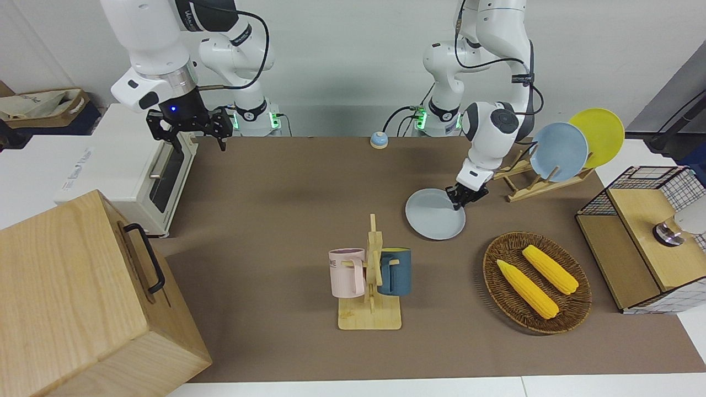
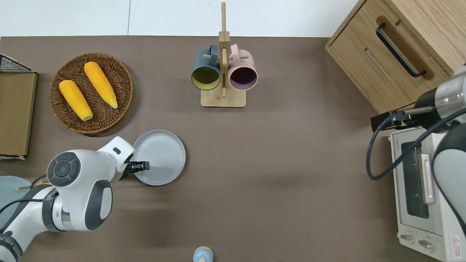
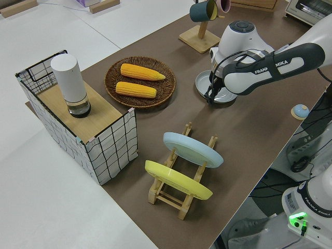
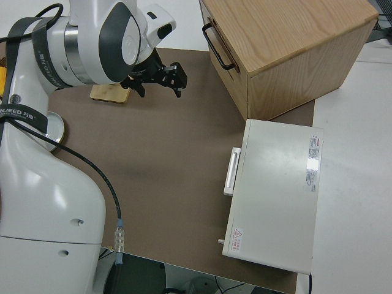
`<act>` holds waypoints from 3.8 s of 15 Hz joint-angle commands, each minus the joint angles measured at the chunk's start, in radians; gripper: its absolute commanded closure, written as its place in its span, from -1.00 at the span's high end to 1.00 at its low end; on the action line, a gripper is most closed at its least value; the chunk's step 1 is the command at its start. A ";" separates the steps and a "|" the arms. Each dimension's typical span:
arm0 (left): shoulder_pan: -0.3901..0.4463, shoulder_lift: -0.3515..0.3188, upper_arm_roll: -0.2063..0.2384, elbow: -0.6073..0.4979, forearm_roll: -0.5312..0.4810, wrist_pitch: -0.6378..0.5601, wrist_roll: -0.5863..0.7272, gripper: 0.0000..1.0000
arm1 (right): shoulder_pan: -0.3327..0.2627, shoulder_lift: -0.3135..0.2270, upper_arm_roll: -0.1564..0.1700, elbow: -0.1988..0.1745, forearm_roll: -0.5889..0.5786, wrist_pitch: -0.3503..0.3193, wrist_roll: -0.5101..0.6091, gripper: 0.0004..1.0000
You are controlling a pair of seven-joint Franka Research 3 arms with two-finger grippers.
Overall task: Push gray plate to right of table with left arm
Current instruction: 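Lower the left gripper against the gray plate's rim, then push the gray plate with the left gripper toward the toaster oven, then continue pushing the gray plate with the left gripper a bit farther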
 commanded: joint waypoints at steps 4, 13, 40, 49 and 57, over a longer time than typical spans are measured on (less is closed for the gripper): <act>-0.016 0.009 0.008 -0.023 0.002 0.028 -0.001 -1.00 | -0.001 -0.006 0.000 0.001 0.007 -0.010 0.003 0.97; -0.181 0.029 0.006 -0.027 0.001 0.065 -0.174 -1.00 | -0.001 -0.006 0.000 0.001 0.007 -0.010 0.003 0.97; -0.697 0.420 0.006 0.531 0.163 -0.039 -0.938 -1.00 | -0.001 -0.006 0.000 0.001 0.007 -0.010 0.003 0.97; -0.758 0.491 0.005 0.638 0.159 -0.038 -0.981 -1.00 | -0.001 -0.006 0.000 0.001 0.007 -0.010 0.003 0.97; -0.760 0.498 0.006 0.669 0.156 -0.036 -0.983 0.98 | -0.001 -0.006 0.000 0.001 0.007 -0.010 0.005 0.97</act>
